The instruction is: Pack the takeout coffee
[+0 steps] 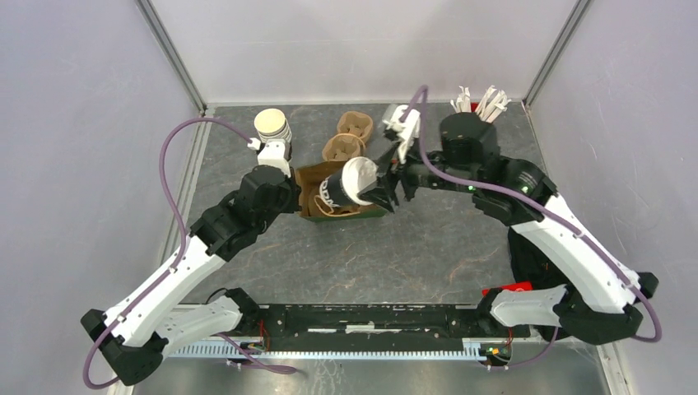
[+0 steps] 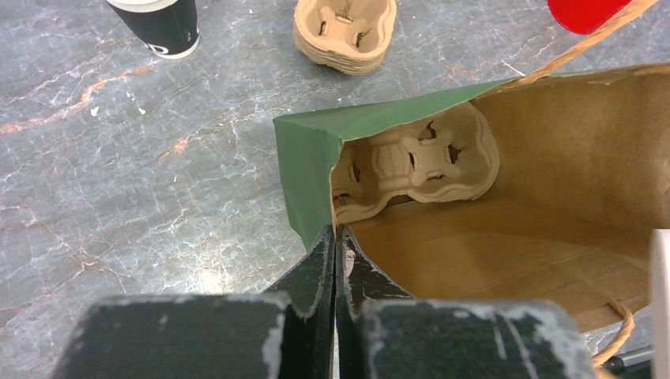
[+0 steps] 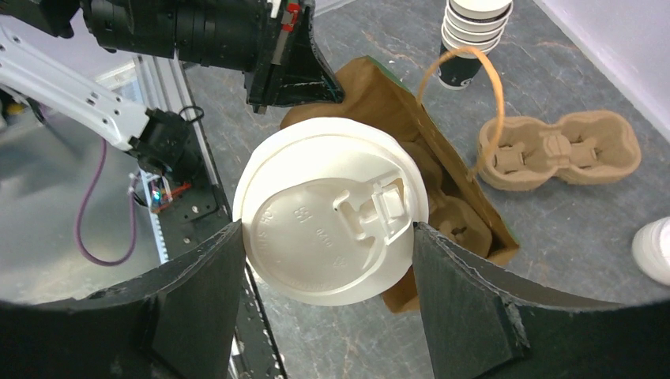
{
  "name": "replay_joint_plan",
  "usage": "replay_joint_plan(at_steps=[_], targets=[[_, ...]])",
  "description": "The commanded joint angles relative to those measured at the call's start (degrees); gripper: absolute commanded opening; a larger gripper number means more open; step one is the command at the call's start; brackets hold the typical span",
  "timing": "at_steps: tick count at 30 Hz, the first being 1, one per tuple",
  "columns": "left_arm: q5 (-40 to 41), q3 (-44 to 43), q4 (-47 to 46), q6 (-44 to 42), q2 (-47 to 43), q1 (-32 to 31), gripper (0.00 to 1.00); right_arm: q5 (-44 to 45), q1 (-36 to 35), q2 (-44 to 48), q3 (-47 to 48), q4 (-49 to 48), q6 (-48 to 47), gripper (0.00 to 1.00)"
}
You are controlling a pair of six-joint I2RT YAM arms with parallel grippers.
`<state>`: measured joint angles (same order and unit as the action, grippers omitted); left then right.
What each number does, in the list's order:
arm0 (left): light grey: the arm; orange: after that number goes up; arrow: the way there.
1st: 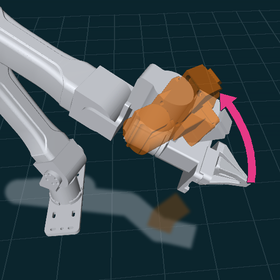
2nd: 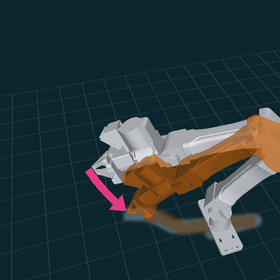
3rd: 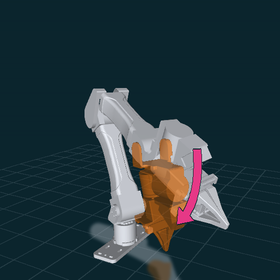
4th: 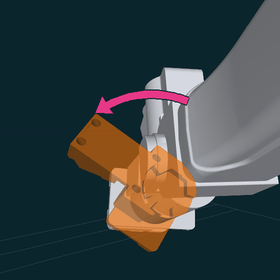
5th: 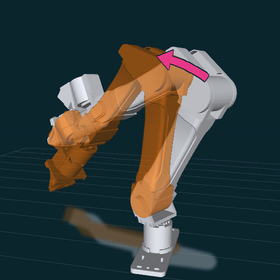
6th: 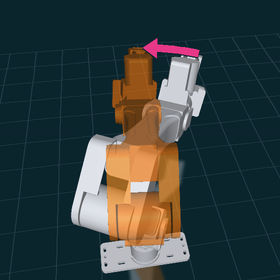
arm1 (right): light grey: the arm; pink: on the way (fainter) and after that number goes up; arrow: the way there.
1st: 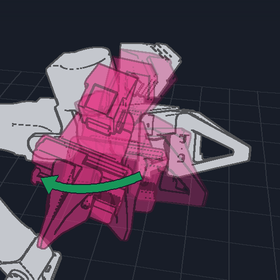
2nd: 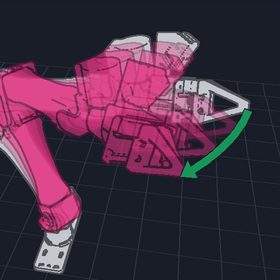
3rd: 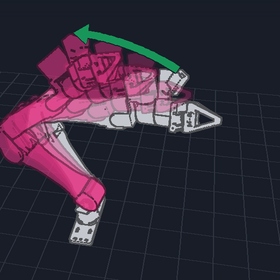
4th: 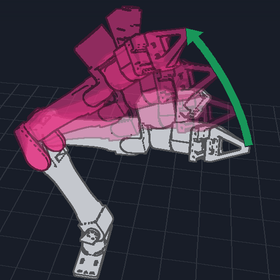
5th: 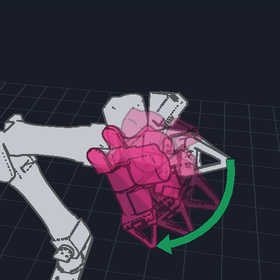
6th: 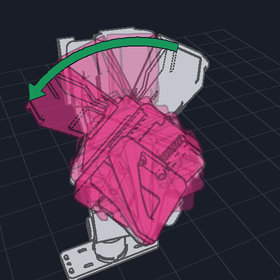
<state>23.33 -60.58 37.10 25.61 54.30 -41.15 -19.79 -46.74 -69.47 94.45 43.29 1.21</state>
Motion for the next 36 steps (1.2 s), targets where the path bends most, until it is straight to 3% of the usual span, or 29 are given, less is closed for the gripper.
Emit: replay_joint_plan(at_steps=[1, 6, 13, 20, 30, 36], targets=[[-1.2, 2.5, -7.1, -4.7, -3.1, 0.2, 0.02, 13.7, -8.3, -4.3, 6.4, 2.9, -7.8, 0.58], [-2.5, 5.5, -10.0, -8.1, -4.9, 0.2, 0.02, 22.7, -15.2, -8.7, 8.0, 7.1, -14.4, 0.56], [-5.9, 12.3, -17.6, -13.6, -9.8, 0.2, 0.02, 28.8, -19.7, -12.3, 8.3, 10.1, -19.3, 0.53], [-7.0, 14.4, -19.3, -14.9, -11.3, 0.2, 0.02, 34.6, -21.3, -12.4, 3.4, 9.2, -24.4, 0.53], [-4.0, 15.0, -20.2, -15.7, -10.5, 0.2, 0.02, 35.7, -22.2, -7.7, 0.1, 10.1, -22.4, 0.53], [-6.3, 15.6, -21.9, -16.2, -11.2, 0.2, 0.02, 39.3, -22.2, -9.3, -3.3, 7.6, -27.8, 0.53]])
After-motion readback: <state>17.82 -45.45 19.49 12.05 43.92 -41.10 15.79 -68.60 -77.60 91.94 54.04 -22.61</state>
